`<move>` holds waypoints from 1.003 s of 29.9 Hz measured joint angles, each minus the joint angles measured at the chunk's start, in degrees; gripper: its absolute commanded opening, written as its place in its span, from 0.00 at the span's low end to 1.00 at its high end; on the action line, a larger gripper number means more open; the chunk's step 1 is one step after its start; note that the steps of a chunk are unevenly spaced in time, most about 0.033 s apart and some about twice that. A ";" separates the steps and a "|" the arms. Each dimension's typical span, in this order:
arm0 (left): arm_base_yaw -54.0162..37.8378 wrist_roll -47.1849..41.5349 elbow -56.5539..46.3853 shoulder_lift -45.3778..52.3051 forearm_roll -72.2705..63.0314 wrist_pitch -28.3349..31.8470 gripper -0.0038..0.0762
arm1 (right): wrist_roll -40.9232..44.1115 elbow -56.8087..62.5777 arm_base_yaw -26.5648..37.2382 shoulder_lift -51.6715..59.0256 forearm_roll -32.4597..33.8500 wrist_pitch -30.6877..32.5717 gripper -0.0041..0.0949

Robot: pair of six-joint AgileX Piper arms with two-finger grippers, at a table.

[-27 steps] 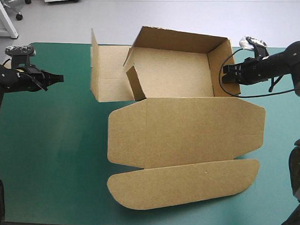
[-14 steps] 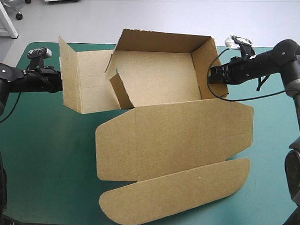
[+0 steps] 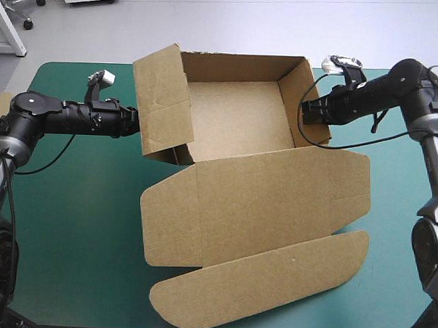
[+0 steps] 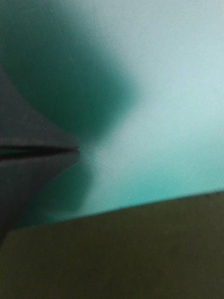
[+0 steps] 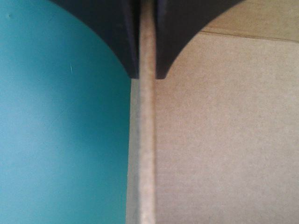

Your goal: Fold the box

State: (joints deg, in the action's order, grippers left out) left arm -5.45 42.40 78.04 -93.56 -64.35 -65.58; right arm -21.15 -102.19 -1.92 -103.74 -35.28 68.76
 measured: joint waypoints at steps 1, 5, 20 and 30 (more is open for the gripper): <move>0.00 0.06 0.00 0.00 -0.51 0.00 0.03 | 0.35 0.00 -0.47 -0.37 0.55 -0.08 0.01; 0.00 0.39 0.00 0.00 -1.26 0.00 0.03 | 0.92 0.00 -1.85 -2.28 2.11 -0.40 0.01; 0.00 1.01 0.00 0.00 -4.56 -0.45 0.03 | 2.82 -0.04 -6.26 -7.19 6.06 -2.11 0.01; 0.00 0.95 0.00 0.00 -4.97 -2.06 0.12 | 3.59 -0.04 -6.52 -7.55 7.00 -2.41 0.01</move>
State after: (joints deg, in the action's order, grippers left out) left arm -5.45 43.35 78.04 -93.56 -69.32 -67.64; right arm -17.57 -102.23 -8.44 -111.29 -28.27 66.34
